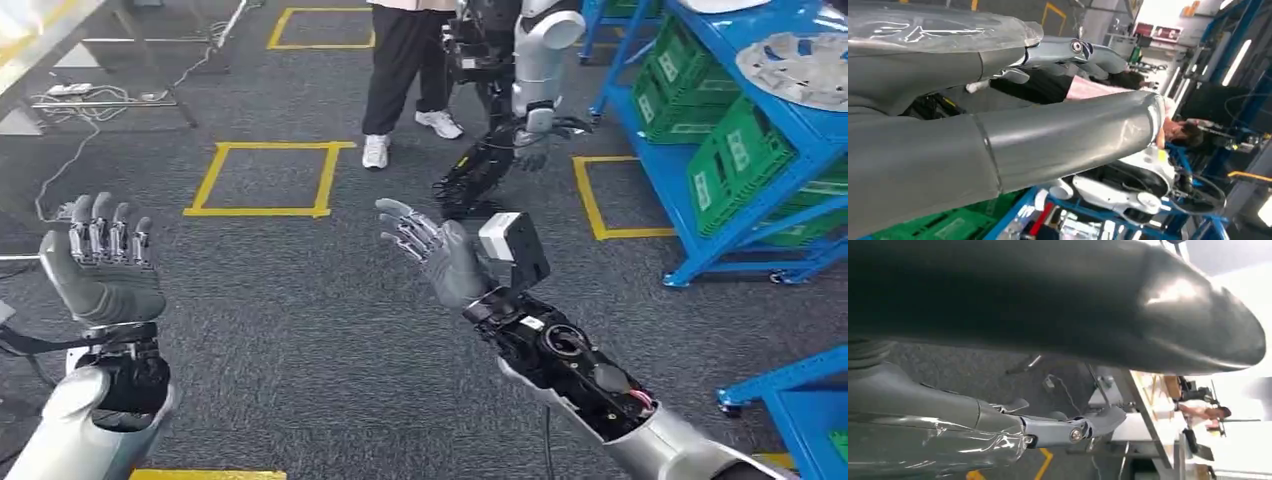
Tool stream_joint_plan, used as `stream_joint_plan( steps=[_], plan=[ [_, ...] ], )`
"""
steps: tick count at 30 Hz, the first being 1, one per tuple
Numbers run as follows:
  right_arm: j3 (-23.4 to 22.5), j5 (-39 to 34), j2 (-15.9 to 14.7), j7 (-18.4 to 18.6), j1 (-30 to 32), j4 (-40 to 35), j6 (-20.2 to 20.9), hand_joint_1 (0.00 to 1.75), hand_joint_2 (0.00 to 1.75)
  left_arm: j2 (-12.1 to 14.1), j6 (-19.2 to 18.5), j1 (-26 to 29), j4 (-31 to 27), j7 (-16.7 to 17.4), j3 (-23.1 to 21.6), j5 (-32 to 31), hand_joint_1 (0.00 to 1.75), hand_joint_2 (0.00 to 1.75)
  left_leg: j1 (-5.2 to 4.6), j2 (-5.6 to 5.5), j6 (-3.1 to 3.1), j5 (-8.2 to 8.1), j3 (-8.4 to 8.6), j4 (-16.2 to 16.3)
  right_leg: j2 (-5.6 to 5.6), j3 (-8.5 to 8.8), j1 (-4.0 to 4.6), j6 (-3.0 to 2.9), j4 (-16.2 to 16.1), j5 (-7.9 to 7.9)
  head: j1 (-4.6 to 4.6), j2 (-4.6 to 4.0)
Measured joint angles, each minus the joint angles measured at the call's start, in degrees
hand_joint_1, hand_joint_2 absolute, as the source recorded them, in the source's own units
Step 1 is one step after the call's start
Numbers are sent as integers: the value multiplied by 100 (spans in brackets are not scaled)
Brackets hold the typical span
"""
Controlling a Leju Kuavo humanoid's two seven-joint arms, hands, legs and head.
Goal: Take the parts from the cabinet and place them on the table.
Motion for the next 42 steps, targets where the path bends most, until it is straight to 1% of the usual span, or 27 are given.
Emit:
stream_joint_plan(
  steps=[1, 2, 5, 6, 8, 10, 11, 12, 13, 15, 16, 17, 21, 22, 23, 24, 26, 27, 28, 30, 31, 32, 36, 38, 39, 41, 42],
  plan=[
    [0, 0, 0, -2, -3, 0, 0, 0, 0, 9, 7, -4, 0, -2, 0, 0, 0, 0, 14, -200, 20, 102, 175, -386, 51, -21, -3, 19, 16, -11, -24, 0],
    [0, 0, 0, -7, -8, 0, 0, 0, 0, 7, 7, -4, 0, -6, 0, 0, 0, 0, 13, -223, 15, 67, 214, -483, 106, -57, 33, 51, 64, -27, -36, 0],
    [0, 0, 0, -7, -2, 0, 0, 0, 0, 2, 15, -8, 0, -13, 0, 9, 0, 0, -43, -90, 95, 88, 224, -483, 240, -75, -47, 169, 4, 20, 6, 0],
    [-7, 0, 0, -7, -2, 0, 0, 0, 0, -4, 17, -17, 0, -13, 0, 9, 0, 0, 19, -17, 150, 125, 260, -562, 233, -92, -26, 199, 29, -9, 2, 0],
    [-9, 0, 0, -9, -19, 0, 0, 0, 0, -17, 17, -27, 0, -17, 0, 13, 0, 0, -9, 67, 201, 126, 305, -594, -216, -265, -5, 247, 512, -330, 111, 0],
    [-9, 0, 0, -7, -5, 0, 0, 0, 0, -15, 24, -16, 0, -15, 0, 15, 0, 0, -28, 172, 218, 116, 308, -592, -344, -751, -36, 291, 1561, -809, 144, 0],
    [-4, 0, 0, -6, 2, 2, 0, 0, 0, -15, 24, -10, 0, -15, 0, 15, 0, 0, -30, 224, 219, 112, 305, -591, -355, -914, -51, 309, 1902, -915, 150, 0],
    [-4, 0, 0, -4, 5, 4, 0, 0, 0, -15, 26, -6, 0, -15, 0, 15, 0, 0, -30, 273, 212, 105, 310, -591, -361, -943, -66, 315, 1960, -871, 175, 0],
    [-7, 0, -2, -4, 4, 4, -7, 0, 0, -15, 35, -5, 0, -15, -2, 15, 0, 0, -30, 319, 205, 97, 319, -589, -377, -831, -68, 315, 1734, -716, 199, 0],
    [-7, 0, 0, -4, -2, 2, -7, 0, 0, -15, 57, -6, 0, -13, 0, 18, 0, 0, -30, 408, 169, 69, 364, -588, -488, -261, -61, 278, 663, -204, 249, 0],
    [-7, 0, 0, -4, -7, 2, -9, 0, 0, -17, 57, -6, 0, -13, 0, 17, 0, 0, -41, 443, 146, 53, 387, -590, -739, 8, -33, 243, 155, -35, 280, 0],
    [-7, -9, 0, -2, -23, 2, -9, 0, 0, -15, 59, -6, 0, -13, 0, 17, 0, 0, -91, 477, 112, 34, 375, -569, -859, 67, 66, 221, -13, -105, 292, 0],
    [-7, -11, 0, -7, -24, -2, -9, 0, 0, -15, 66, -3, -2, -2, 0, 20, 0, 0, -85, 713, 16, -1, 411, -584, -605, 39, 49, 91, -44, -61, 236, 0],
    [-4, -11, 0, -9, -25, -9, -9, 0, 0, -7, 68, -5, -4, 0, 0, 20, 0, 0, -41, 525, -16, -101, 390, -481, -553, 76, 19, 57, -75, -37, 223, 0],
    [-7, -11, 0, -6, -50, -9, -9, 0, 0, -7, 68, -5, -7, 0, 0, 20, 0, 0, -43, 313, -26, -281, 253, -186, -510, 71, 7, 26, -79, -30, 205, 0],
    [-5, -11, 2, -4, -53, -9, -9, 0, 0, -7, 68, 3, -9, 0, -2, 20, 0, 0, -44, 197, -39, -520, 18, 305, -453, 67, 6, -7, -79, -24, 147, 0],
    [2, -11, 4, -4, -30, -7, -7, 0, 0, 11, 74, 34, -7, 4, -2, 24, 0, 0, -44, 123, -64, -858, -475, 1237, -330, 57, 11, -13, -76, -27, 74, 0],
    [2, -11, 4, -2, -22, -4, -7, 0, 0, 15, 74, 49, -7, 4, -2, 24, 0, 0, -44, 124, -64, -830, -589, 1390, -261, 58, 11, -13, -75, -27, 63, 0],
    [2, -11, 4, 2, -23, 0, -9, 0, 0, 15, 74, 54, -7, 4, -2, 24, 0, 0, -40, 123, -63, -662, -547, 1225, -192, 59, 7, -12, -69, -27, 50, 0],
    [2, -11, 7, 2, -24, 0, -7, 0, 0, 17, 74, 39, -9, 4, 0, 24, 0, 0, -16, 84, -51, -111, -122, 255, -61, 66, -1, 4, -42, -38, 4, 0],
    [2, -11, 4, 2, -29, 0, -7, 0, 0, 20, 74, 28, -7, 4, -2, 24, 0, 0, 12, -66, -54, 108, 111, -245, -10, 55, -3, 28, -12, -53, -16, 0],
    [2, -11, 4, 0, -40, 0, -9, 0, 0, 22, 74, 19, -9, 4, -2, 24, 0, 0, 21, -255, -48, 49, 211, -467, 45, 0, 34, 63, 43, -76, -39, 0],
    [2, -11, 4, 2, -39, 0, -9, 0, 0, 20, 74, -10, -9, 4, -2, 24, 0, 0, -16, -72, 90, 90, 218, -494, 208, -43, -20, 193, 19, -51, 8, 0],
    [-2, -11, 4, 0, -58, 2, -7, 0, 0, 4, 63, -38, -11, 2, -2, 22, 0, 0, 4, 23, 140, 108, 268, -554, -156, -149, 1, 240, 343, -285, 87, 0],
    [0, -11, 4, -7, -80, 4, -7, 0, 0, 4, 63, -43, -9, 4, -2, 24, 0, 0, -7, 80, 182, 98, 274, -556, -260, -355, -18, 268, 781, -517, 151, 0],
    [2, -15, 4, -6, -66, 15, -7, 0, 0, 11, 61, -38, -7, 4, -2, 28, 0, 0, -19, 176, 193, 89, 278, -553, -334, -780, -48, 303, 1673, -870, 155, 0],
    [7, -18, 4, -4, -60, 26, -7, 0, 0, 11, 61, -38, -7, 2, -2, 28, 0, 0, -20, 226, 196, 83, 278, -552, -348, -886, -61, 312, 1877, -895, 168, 0]
  ],
)
